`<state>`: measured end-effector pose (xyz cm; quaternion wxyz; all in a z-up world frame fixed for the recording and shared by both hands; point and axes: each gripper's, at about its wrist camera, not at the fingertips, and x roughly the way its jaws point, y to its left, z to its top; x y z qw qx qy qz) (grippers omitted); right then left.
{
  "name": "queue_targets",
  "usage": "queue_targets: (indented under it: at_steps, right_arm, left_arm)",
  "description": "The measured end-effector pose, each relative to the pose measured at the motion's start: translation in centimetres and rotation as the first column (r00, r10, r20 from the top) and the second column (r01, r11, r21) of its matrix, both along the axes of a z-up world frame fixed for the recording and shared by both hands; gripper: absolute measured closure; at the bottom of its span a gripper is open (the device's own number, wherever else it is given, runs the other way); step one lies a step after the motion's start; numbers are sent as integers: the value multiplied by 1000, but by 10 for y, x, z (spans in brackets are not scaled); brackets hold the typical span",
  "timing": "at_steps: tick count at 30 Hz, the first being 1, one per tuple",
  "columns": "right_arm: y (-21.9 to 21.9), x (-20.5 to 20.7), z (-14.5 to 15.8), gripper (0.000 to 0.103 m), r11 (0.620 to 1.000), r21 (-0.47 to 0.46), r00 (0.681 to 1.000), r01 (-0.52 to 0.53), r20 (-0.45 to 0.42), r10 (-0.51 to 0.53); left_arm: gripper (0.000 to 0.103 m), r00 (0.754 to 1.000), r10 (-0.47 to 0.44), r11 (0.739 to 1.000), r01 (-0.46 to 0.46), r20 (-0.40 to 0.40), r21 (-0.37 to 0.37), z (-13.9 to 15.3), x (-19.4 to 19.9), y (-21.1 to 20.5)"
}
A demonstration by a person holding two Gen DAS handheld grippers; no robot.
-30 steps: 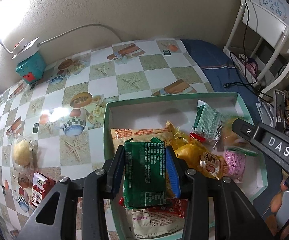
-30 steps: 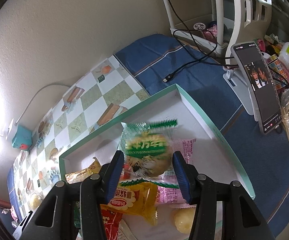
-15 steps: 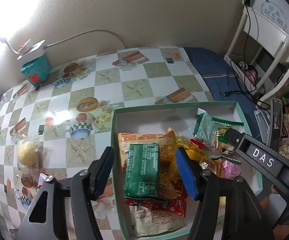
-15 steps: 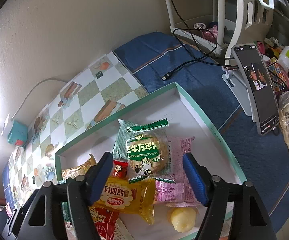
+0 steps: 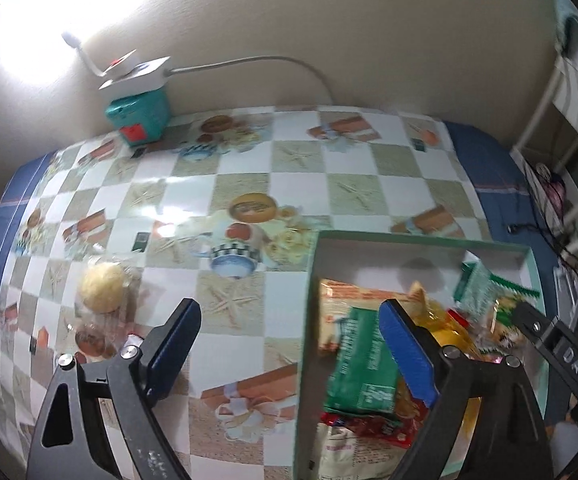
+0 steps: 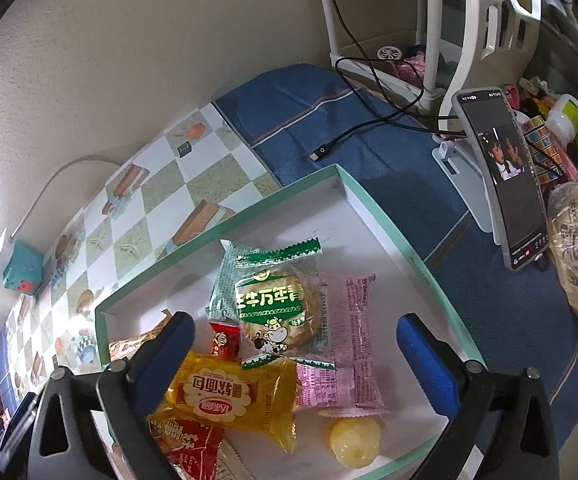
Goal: Organize snacks
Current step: 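Move both open tools back to the red-white milk packet and round bun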
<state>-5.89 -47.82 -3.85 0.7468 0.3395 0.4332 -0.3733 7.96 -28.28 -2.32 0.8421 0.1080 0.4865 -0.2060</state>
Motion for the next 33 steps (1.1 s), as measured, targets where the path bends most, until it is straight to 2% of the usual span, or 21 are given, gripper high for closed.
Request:
queue_targets:
  at_steps: [3,6,8,15,26,29,33]
  right_arm:
    - [3,3,-1,0,1000,1,1000,-9,-8,9]
    - [7,7,-1,0,1000,3,1000,-29,-11,29]
    - [10,10,1,0,999,-4,999,-40,-11,40]
    - [24,22,6,0,997,-15,997,-78,-6,78]
    - [62,55,16,0,988,-39,989,-151,-1,151]
    - [79,71,21,0,980,-54,981,-192,0,192]
    - [106,93,26,0,965,-57,967,-254,14,255]
  left_arm:
    - [12,997,82,996,-83,-13,-22,1,12,14]
    - [6,984,171,984,-172,-40,-37,-2,27,33]
    - [5,975,214,975,-217,-62,-46,-3,37,45]
    - [5,942,318,942,-326,-109,-72,0,68,92]
    - [5,886,440,887,-455,-144,-86,4,104,167]
    - [5,883,445,885,-459,-148,-81,3,111,182]
    - [5,897,420,900,-431,-138,-68,4,118,199]
